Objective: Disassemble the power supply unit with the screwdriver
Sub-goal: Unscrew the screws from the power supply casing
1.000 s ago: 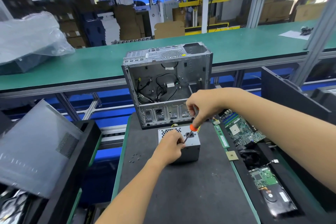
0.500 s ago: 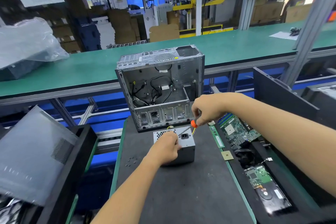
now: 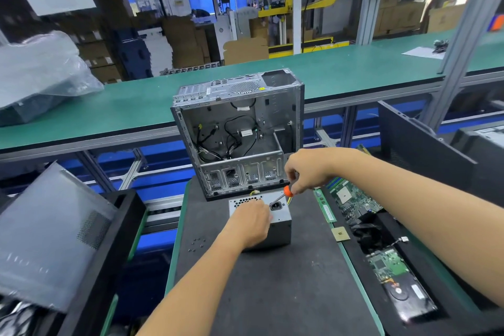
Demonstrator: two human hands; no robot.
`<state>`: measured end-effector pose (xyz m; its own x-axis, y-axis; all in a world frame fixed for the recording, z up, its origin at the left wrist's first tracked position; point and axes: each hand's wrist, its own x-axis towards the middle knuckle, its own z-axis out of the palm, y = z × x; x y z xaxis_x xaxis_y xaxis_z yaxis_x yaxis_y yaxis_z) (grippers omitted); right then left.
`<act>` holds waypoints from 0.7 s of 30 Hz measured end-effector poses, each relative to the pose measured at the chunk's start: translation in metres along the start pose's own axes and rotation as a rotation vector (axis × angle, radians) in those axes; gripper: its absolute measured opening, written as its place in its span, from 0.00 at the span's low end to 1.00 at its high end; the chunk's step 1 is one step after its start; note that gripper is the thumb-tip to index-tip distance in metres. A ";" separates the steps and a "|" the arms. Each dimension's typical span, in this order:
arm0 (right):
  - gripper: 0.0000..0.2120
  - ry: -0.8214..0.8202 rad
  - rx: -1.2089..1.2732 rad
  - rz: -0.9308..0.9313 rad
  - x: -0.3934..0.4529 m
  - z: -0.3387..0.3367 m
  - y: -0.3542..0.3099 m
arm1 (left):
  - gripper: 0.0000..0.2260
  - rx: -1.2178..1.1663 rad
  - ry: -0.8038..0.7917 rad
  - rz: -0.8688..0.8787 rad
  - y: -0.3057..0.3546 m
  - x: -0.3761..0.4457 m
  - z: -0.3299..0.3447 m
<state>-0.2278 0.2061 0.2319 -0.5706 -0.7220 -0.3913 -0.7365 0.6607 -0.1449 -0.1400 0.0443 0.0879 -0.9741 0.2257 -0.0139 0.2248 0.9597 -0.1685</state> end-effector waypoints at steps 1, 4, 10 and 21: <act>0.16 0.004 -0.008 -0.002 0.000 0.001 0.000 | 0.11 0.008 -0.006 0.005 0.000 0.000 0.000; 0.15 0.022 -0.029 -0.006 0.001 0.002 0.000 | 0.12 0.046 -0.018 0.008 -0.001 0.000 -0.002; 0.15 0.040 -0.031 -0.015 0.002 0.002 0.001 | 0.17 -0.352 0.069 -0.236 0.000 0.001 0.006; 0.19 0.200 0.089 -0.056 0.021 0.007 -0.013 | 0.08 -1.238 0.373 -0.605 -0.035 -0.018 0.008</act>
<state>-0.2274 0.1838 0.2198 -0.5972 -0.7784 -0.1936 -0.7392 0.6278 -0.2440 -0.1302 0.0053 0.0864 -0.9064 -0.4207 0.0365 -0.1510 0.4037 0.9023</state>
